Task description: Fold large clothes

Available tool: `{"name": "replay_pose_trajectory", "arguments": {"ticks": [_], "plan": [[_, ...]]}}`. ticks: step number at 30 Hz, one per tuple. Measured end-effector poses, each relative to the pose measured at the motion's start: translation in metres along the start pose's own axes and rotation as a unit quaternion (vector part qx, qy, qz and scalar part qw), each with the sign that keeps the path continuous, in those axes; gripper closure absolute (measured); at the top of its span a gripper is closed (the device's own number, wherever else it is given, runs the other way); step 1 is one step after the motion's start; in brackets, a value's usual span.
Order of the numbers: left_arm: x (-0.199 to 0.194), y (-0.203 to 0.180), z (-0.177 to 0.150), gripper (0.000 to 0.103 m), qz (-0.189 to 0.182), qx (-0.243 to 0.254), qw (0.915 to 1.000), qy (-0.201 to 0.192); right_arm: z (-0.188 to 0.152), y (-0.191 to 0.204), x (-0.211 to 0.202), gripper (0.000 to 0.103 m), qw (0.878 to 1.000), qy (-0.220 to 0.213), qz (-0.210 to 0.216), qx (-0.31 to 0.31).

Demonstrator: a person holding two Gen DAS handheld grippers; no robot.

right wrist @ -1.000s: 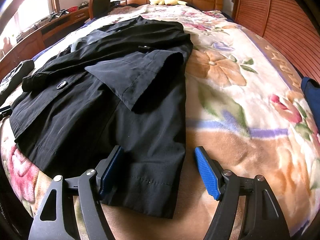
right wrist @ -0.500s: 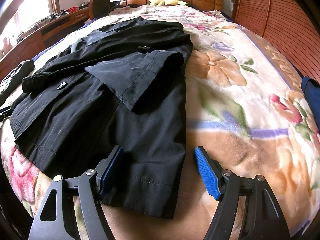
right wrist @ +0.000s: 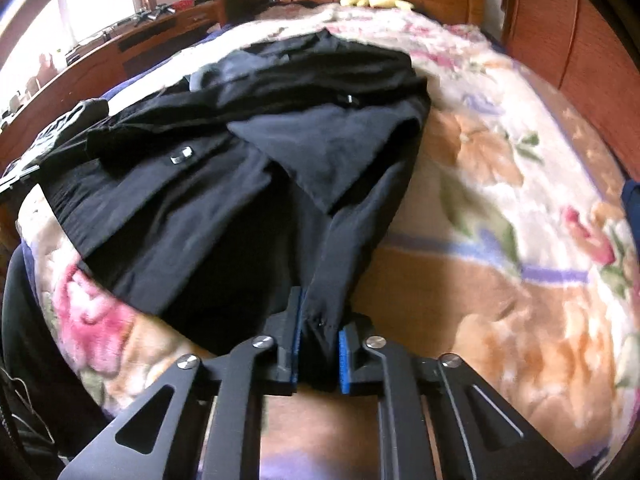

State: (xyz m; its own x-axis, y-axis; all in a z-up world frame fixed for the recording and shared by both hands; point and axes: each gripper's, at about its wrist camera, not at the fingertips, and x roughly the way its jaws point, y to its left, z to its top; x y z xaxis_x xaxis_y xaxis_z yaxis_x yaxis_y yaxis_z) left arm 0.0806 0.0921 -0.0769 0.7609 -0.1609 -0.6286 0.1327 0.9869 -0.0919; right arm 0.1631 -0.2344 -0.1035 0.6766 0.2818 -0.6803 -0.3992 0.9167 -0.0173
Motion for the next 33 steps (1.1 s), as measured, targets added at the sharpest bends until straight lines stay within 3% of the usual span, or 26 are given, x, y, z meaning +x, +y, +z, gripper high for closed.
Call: {"name": "replay_pose_trajectory", "arguments": {"ticks": [12, 21, 28, 33], "plan": [[-0.111, -0.013, 0.054, 0.101, -0.006, 0.032, 0.9925, -0.118, 0.036, 0.013, -0.152, 0.094, 0.987, -0.159, -0.006, -0.007], [-0.180, -0.017, 0.071, 0.101, -0.013, 0.046, 0.9802, -0.192, 0.028, 0.023, -0.253, 0.094, 0.971, -0.239, -0.016, -0.024], [-0.196, -0.018, 0.074, 0.101, -0.017, 0.058, 0.9743, -0.217, 0.012, 0.024, -0.283, 0.094, 0.964, -0.264, -0.025, -0.031], [-0.157, -0.008, 0.061, 0.101, -0.017, 0.041, 0.9827, -0.180, -0.002, 0.032, -0.237, 0.094, 0.972, -0.232, -0.019, -0.025]]}}
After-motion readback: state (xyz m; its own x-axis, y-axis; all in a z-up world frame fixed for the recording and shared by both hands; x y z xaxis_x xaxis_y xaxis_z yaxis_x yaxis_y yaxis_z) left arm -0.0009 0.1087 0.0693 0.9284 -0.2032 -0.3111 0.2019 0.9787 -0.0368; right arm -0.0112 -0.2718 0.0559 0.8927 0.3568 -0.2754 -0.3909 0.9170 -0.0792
